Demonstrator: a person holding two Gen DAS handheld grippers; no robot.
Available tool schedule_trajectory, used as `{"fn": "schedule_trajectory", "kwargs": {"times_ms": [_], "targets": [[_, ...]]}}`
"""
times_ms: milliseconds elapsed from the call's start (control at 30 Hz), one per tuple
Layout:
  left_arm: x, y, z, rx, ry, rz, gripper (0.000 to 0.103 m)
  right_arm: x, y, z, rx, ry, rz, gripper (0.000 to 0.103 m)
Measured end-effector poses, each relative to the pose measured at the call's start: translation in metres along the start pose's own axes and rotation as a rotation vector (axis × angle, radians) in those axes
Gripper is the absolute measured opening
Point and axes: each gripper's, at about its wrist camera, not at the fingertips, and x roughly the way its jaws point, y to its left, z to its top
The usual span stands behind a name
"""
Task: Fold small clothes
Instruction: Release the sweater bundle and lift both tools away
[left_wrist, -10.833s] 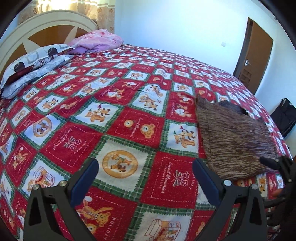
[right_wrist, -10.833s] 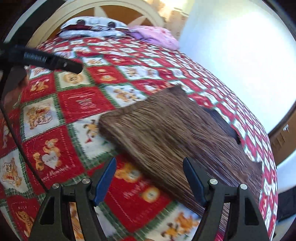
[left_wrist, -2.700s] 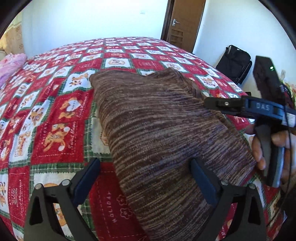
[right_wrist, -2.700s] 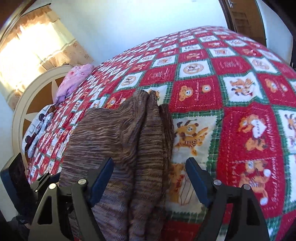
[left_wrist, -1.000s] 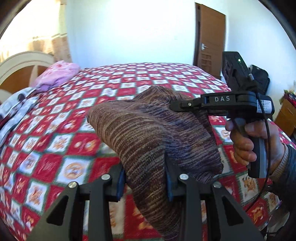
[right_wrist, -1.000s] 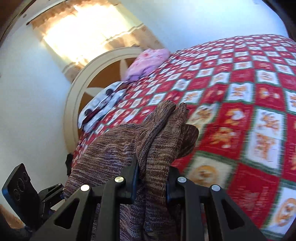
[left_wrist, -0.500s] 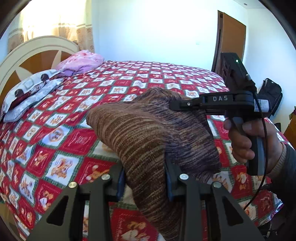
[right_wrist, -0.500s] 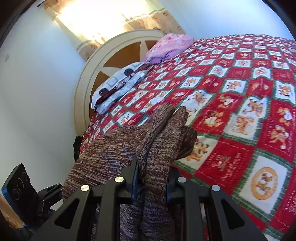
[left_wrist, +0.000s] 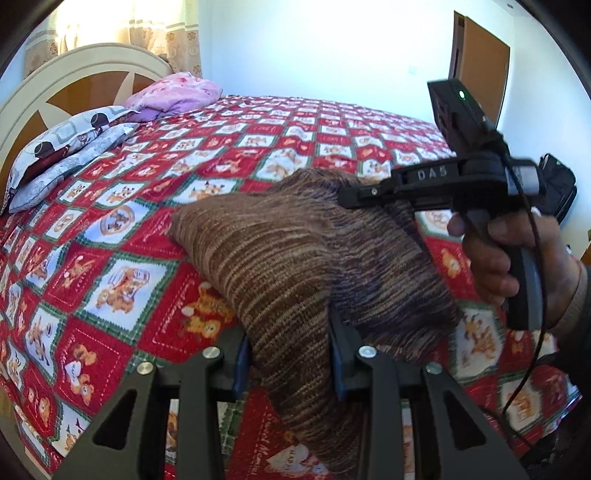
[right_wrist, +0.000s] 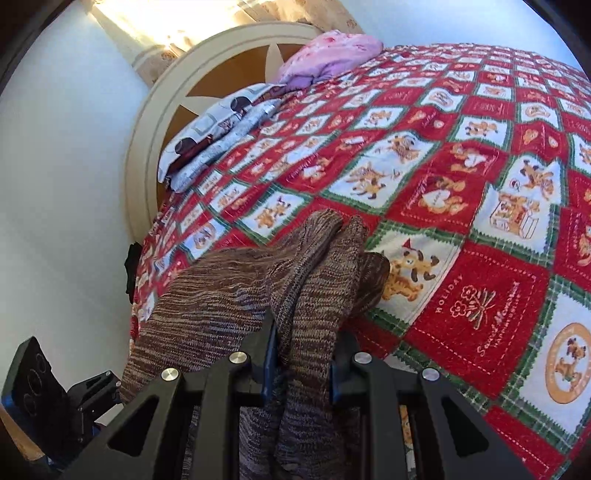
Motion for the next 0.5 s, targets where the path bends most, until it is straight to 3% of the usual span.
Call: {"fn": "schedule_trajectory", "kwargs": {"times_ms": [67,133,200,300,367,433,500], "targets": [[0.006,0.001,-0.005,-0.004,0.016,0.002,0.036,0.008,-0.004,-0.001,0.005,0.024,-0.011,0.024],[0.011,0.002,-0.011,-0.002,0.021,0.010,0.037,0.007,-0.008,-0.004,0.022,0.017,-0.024,0.032],[0.009,0.002,-0.014,-0.001,0.007,0.011,0.040,-0.004,-0.004,-0.009,-0.005,-0.015,-0.072,0.050],[0.004,0.000,-0.015,0.005,0.005,0.020,0.043,-0.032,0.018,-0.017,-0.091,-0.097,-0.112,0.050],[-0.009,0.000,-0.011,0.005,-0.034,0.014,0.044,-0.051,0.038,-0.025,-0.153,-0.143,-0.088,0.056],[-0.025,0.002,-0.004,-0.003,-0.092,0.027,0.049,-0.060,0.057,-0.037,-0.206,-0.140,0.000,0.060],[-0.037,0.006,0.002,-0.011,-0.165,0.050,0.067,-0.054,0.069,-0.051,-0.243,-0.083,0.071,0.060]]}}
